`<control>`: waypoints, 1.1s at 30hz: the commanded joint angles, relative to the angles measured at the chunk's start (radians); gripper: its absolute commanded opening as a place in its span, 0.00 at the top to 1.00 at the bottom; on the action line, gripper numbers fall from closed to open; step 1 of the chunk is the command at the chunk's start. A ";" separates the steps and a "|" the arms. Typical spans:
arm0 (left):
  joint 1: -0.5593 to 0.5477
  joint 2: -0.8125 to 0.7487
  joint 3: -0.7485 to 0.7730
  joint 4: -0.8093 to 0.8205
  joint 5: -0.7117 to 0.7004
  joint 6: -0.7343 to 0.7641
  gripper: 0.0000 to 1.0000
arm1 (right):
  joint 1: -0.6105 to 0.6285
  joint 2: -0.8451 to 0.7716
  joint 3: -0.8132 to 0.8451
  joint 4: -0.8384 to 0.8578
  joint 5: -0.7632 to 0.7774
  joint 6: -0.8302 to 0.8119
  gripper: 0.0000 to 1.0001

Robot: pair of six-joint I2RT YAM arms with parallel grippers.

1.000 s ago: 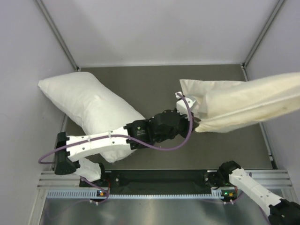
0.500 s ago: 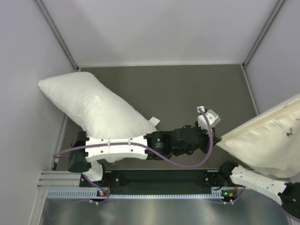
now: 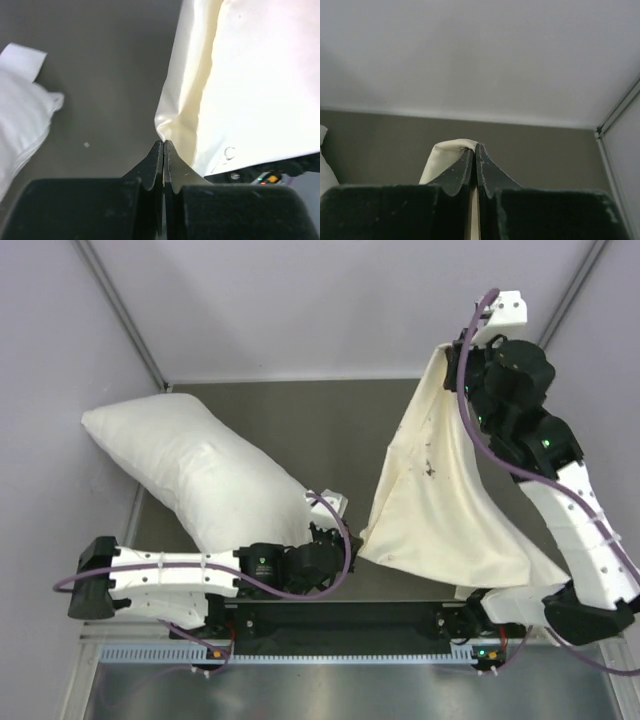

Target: Put the pillow into the pillowcase

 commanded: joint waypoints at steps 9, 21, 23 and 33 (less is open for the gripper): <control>0.054 0.061 -0.044 -0.253 -0.133 -0.226 1.00 | -0.366 0.413 0.009 0.117 -0.771 0.347 1.00; 0.354 -0.034 -0.193 -0.175 0.118 -0.155 0.87 | -0.319 0.883 0.375 0.174 -1.009 0.418 0.89; 0.354 -0.029 -0.174 -0.212 0.117 -0.145 0.60 | -0.316 0.903 0.397 0.171 -1.037 0.427 0.41; 0.354 -0.039 0.022 -0.459 0.046 -0.093 0.46 | -0.345 0.470 -0.079 0.062 -0.842 0.320 0.15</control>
